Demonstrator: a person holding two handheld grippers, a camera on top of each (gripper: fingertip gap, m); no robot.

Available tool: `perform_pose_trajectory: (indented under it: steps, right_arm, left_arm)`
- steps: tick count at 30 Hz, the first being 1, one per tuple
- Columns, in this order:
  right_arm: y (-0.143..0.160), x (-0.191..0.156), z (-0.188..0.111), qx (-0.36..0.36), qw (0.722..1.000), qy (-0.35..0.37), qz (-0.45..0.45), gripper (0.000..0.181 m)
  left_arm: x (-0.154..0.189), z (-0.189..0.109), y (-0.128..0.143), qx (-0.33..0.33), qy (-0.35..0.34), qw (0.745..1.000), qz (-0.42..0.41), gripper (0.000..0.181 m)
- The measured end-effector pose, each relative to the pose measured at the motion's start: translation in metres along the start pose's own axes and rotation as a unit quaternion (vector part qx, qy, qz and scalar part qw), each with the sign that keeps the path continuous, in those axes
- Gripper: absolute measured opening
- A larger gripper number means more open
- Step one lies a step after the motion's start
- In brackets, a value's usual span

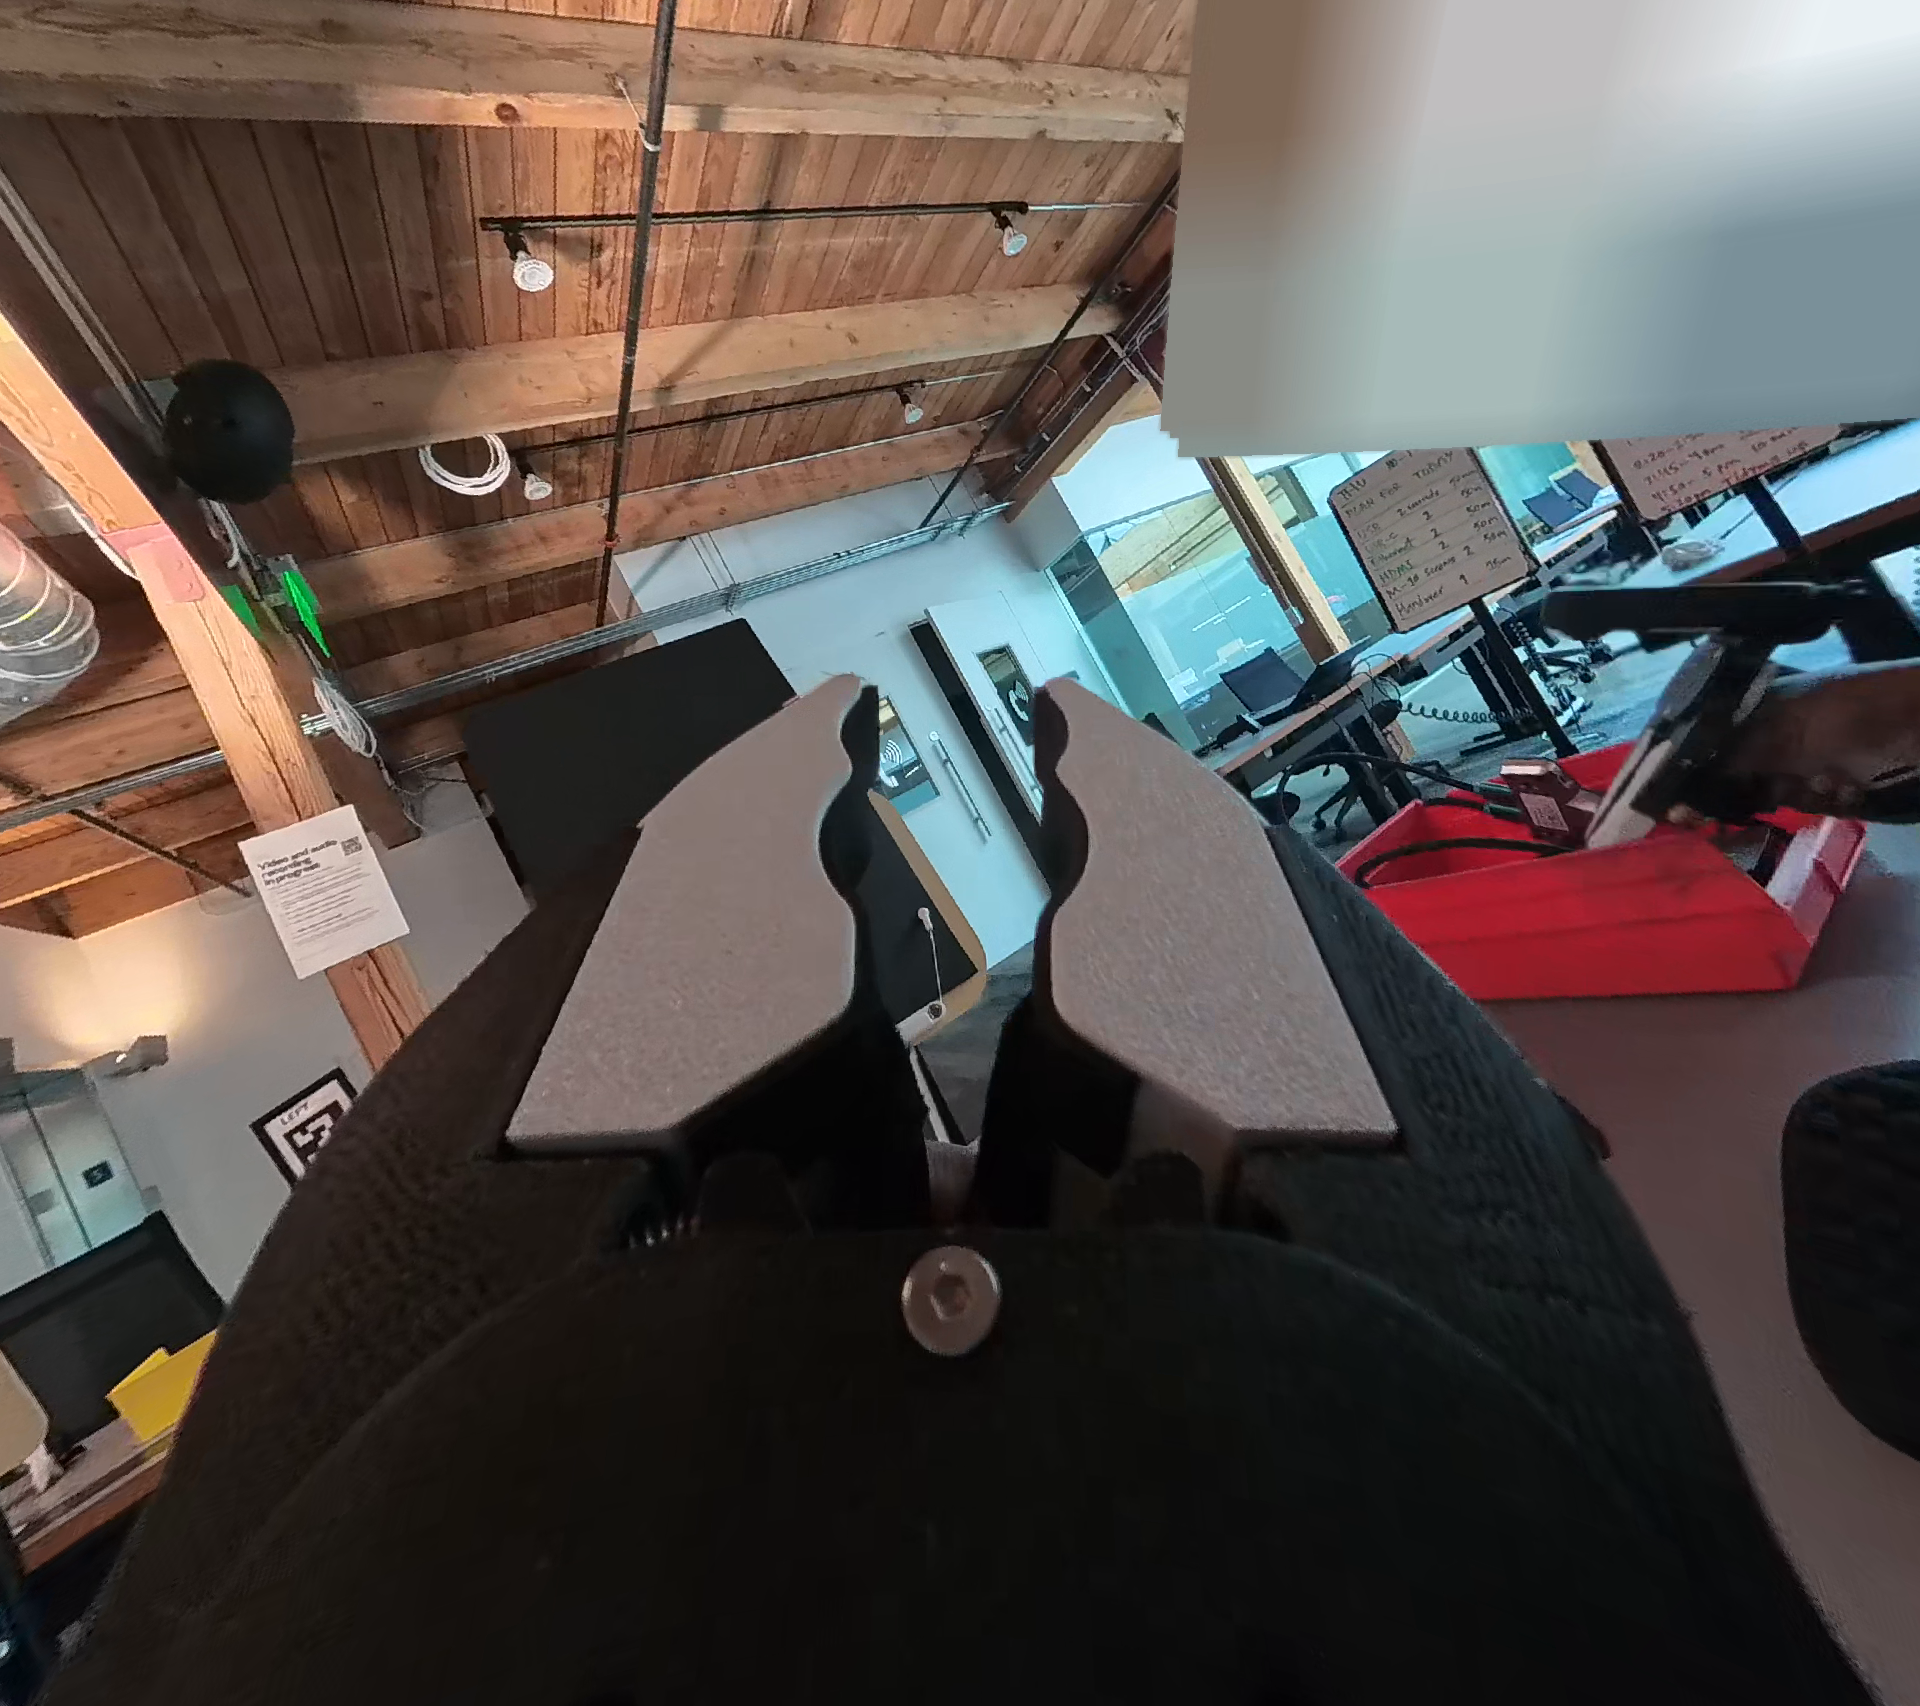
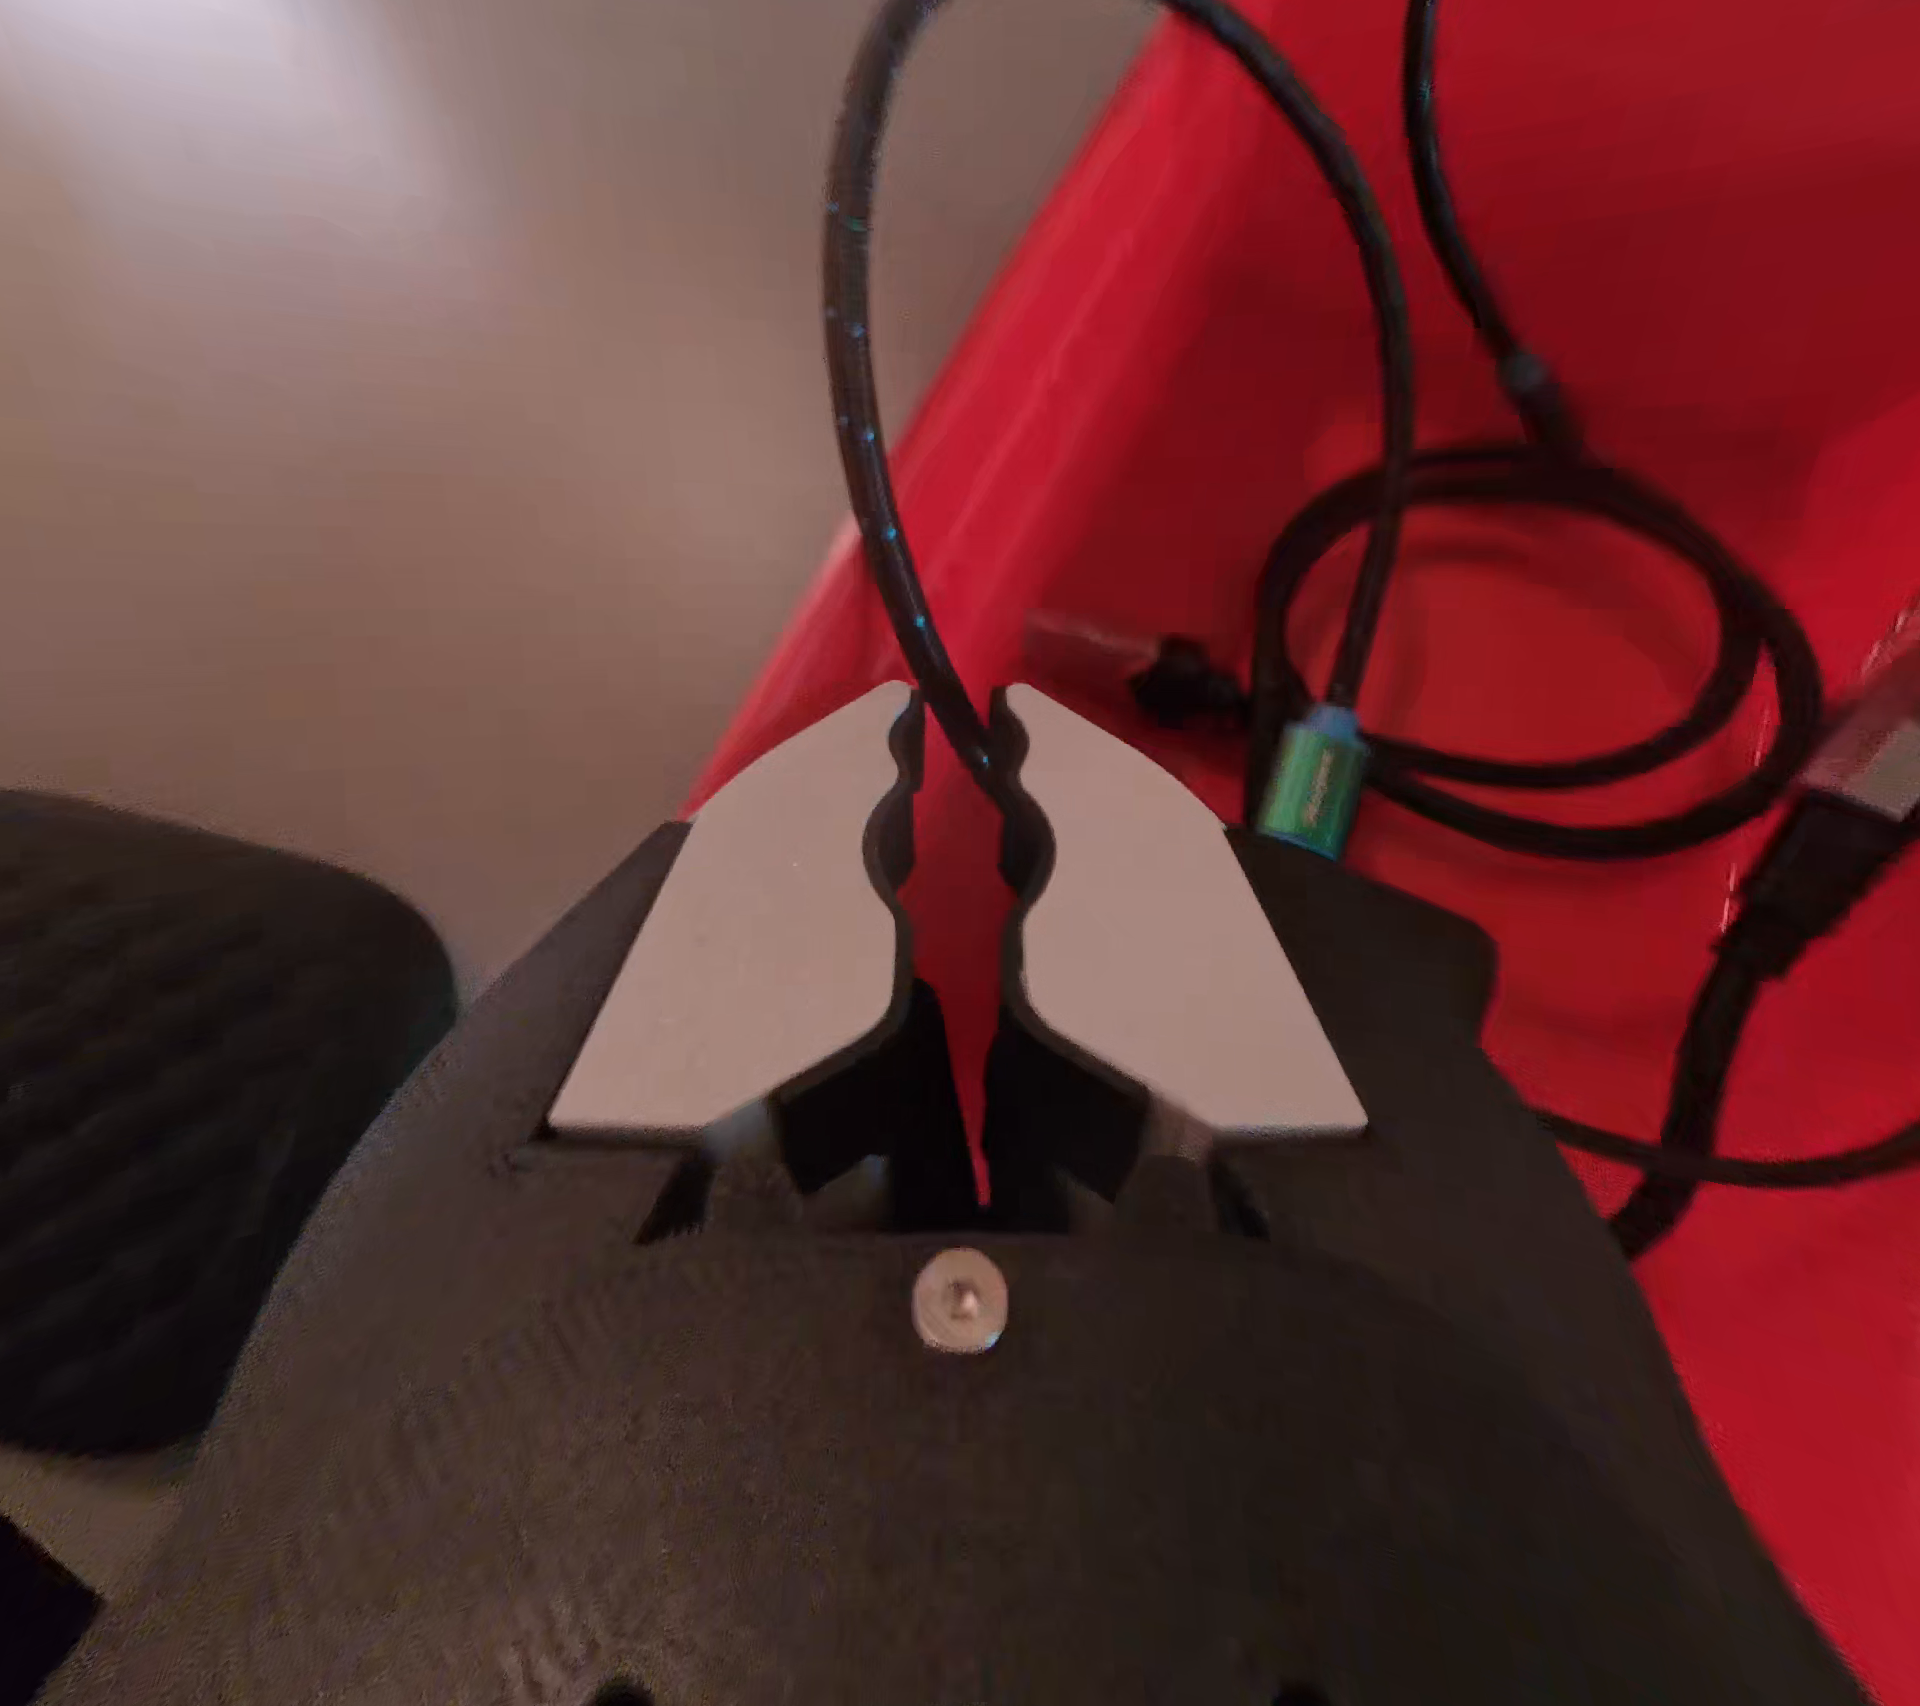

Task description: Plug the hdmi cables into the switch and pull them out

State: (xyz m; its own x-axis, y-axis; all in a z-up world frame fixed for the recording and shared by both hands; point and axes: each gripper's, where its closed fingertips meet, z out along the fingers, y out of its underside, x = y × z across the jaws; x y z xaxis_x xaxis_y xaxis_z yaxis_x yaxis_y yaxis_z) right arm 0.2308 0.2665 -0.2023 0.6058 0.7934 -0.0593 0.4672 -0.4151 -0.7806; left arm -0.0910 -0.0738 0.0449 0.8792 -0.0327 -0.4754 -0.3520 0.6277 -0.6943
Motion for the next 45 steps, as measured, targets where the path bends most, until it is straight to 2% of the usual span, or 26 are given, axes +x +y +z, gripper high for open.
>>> perform_pose_trajectory:
  steps: [3,5,7,9,11,13,15,18,19,21,22,25,32,36,45]
  right_arm:
    - [0.013,0.010,0.002,-0.039,0.999,0.027,-0.003,0.026]
    - [0.002,0.012,-0.012,-0.006,0.999,0.040,-0.018,0.044]
    - [-0.015,0.017,-0.035,0.057,0.996,0.059,-0.029,0.072]
    - [-0.033,0.044,-0.067,0.145,0.979,0.142,-0.023,0.092]
    - [-0.034,0.086,-0.105,0.207,0.941,0.268,0.001,0.106]
    - [-0.013,0.121,-0.127,0.195,0.915,0.352,0.026,0.115]
    - [0.019,0.140,-0.121,0.132,0.923,0.355,0.064,0.107]
    - [0.042,0.144,-0.090,0.101,0.948,0.280,0.113,0.072]
    - [0.040,0.151,-0.088,0.113,0.941,0.297,0.113,0.062]
    - [0.041,0.165,-0.096,0.116,0.920,0.365,0.089,0.021]
    - [0.043,0.166,-0.096,0.102,0.919,0.374,0.073,0.015]
    - [0.040,0.160,-0.092,0.104,0.929,0.349,0.060,0.012]
    - [0.024,0.127,-0.069,0.141,0.964,0.216,0.070,0.008]
    - [0.014,0.110,-0.054,0.119,0.971,0.201,0.041,0.010]
    - [-0.010,0.056,-0.017,0.056,0.980,0.188,-0.041,0.015]
  left_arm:
    - [0.001,-0.001,-0.001,-0.005,0.002,1.000,0.012,0.028]
    - [0.000,-0.002,-0.001,-0.010,-0.001,1.000,0.019,0.028]
    - [-0.004,-0.004,0.000,-0.015,-0.007,1.000,0.021,0.028]
    - [-0.009,-0.005,0.002,-0.023,-0.016,0.999,0.019,0.028]
    - [-0.016,-0.007,0.007,-0.041,-0.027,0.999,0.014,0.028]
    - [-0.025,-0.009,0.014,-0.061,-0.044,0.997,0.008,0.028]
    - [-0.036,-0.013,0.019,-0.079,-0.066,0.995,-0.002,0.029]
    - [-0.053,-0.020,0.024,-0.086,-0.095,0.991,-0.020,0.029]
    - [-0.058,-0.022,0.024,-0.083,-0.101,0.991,-0.027,0.029]
    - [-0.063,-0.027,0.019,-0.069,-0.110,0.991,-0.032,0.029]
    - [-0.065,-0.029,0.015,-0.062,-0.113,0.991,-0.026,0.029]
    - [-0.068,-0.038,0.000,-0.051,-0.126,0.991,0.005,0.030]
    - [-0.080,-0.061,-0.031,-0.021,-0.160,0.987,0.027,0.029]
    - [-0.090,-0.070,-0.036,-0.009,-0.179,0.983,0.027,0.028]
    - [-0.107,-0.078,-0.027,-0.018,-0.194,0.981,0.022,0.028]
